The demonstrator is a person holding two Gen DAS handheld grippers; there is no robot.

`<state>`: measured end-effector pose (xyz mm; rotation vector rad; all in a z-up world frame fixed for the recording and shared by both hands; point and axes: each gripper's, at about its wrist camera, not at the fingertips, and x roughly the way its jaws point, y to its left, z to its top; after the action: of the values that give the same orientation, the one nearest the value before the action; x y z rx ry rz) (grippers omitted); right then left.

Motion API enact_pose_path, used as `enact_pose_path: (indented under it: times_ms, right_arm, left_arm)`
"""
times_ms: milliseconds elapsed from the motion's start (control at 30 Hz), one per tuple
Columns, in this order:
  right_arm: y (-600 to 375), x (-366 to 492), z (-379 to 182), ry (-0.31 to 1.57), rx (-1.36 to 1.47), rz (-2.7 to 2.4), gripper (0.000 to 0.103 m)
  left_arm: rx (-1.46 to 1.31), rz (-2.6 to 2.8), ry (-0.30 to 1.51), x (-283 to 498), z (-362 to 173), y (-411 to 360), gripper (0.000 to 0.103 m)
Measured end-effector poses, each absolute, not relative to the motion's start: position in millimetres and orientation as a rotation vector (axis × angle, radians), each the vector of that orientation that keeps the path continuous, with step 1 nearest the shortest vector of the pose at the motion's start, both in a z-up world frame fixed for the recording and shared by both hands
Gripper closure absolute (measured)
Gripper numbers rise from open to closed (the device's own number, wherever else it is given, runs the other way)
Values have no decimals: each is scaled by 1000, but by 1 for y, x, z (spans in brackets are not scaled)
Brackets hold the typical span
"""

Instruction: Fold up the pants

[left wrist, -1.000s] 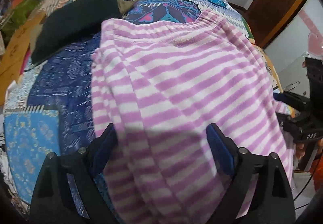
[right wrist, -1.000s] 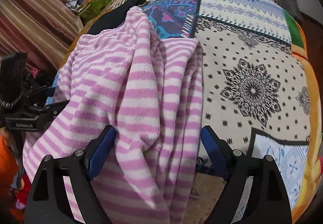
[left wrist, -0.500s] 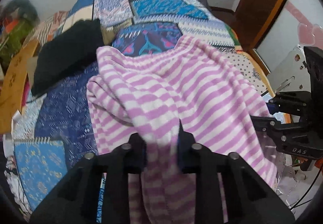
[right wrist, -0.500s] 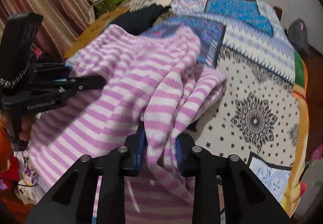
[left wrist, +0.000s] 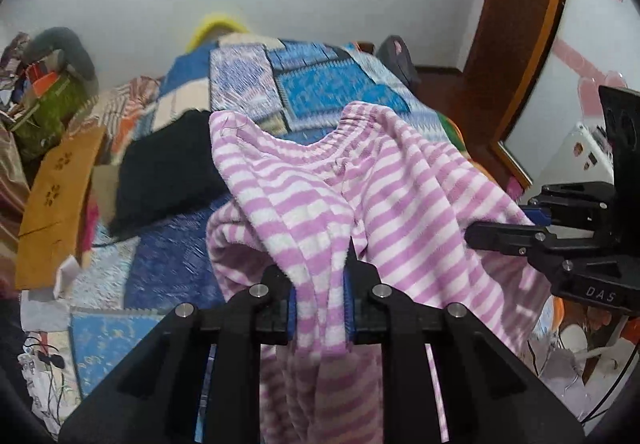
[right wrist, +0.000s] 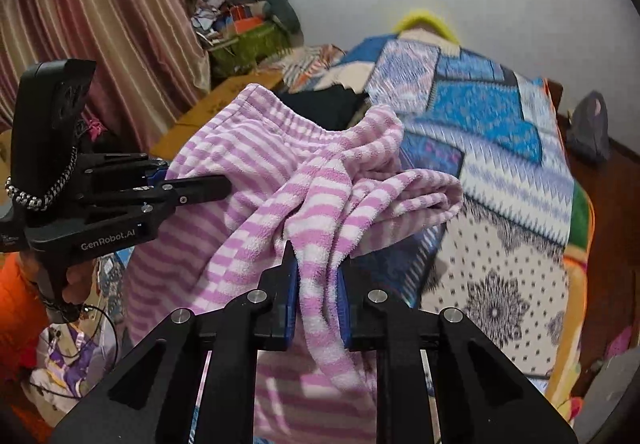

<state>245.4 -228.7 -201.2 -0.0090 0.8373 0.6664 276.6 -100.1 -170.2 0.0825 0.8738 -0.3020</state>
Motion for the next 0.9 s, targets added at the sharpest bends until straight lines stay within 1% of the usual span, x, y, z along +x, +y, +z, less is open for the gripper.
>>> enact_pose_path:
  times_ms: [133,233,433,667,700,733,767,800,833,867,900]
  right_arm:
    - [-213,252,-188,803,-18,678,88]
    - [-205,259,-186,800,-23,682,90]
    - [-215,262,-210,873,-28,659,93]
    - [-237,266,-247,985,-3,605,94]
    - [-238,266,-249,995,2,604,94]
    - [-240,267,-252,1004,13,605,94]
    - [-241,267,-254,1011,22,608,92]
    - [-241,267,-253,1015,24,610,91]
    - [-242,266,-253,1012,25,610,91]
    - [-242,266,-252,1010,16,601,89]
    - [-241,265,-250,1007,7,595,85]
  left_arm:
    - [60,-278,843,283,-154,-80,86]
    - [33,-262,854,291,-155,-65,86]
    - [-50,-301,970,311,-191,-51,86]
    - [47,-298,1030,329,-223,-70,84]
    - [66,-288,1034,331,-226,-69,82]
    - [78,-279,1036,331,-228,-66,73]
    - [80,-270,1031,331,-228,-62,59]
    - [76,-265,1025,330,-228,-57,52]
    - [74,-255,1019,329,-228,-50,39]
    - [73,-243,1010,326,-227,-43,35]
    - [73,-239,1010,325,-227,-37,34]
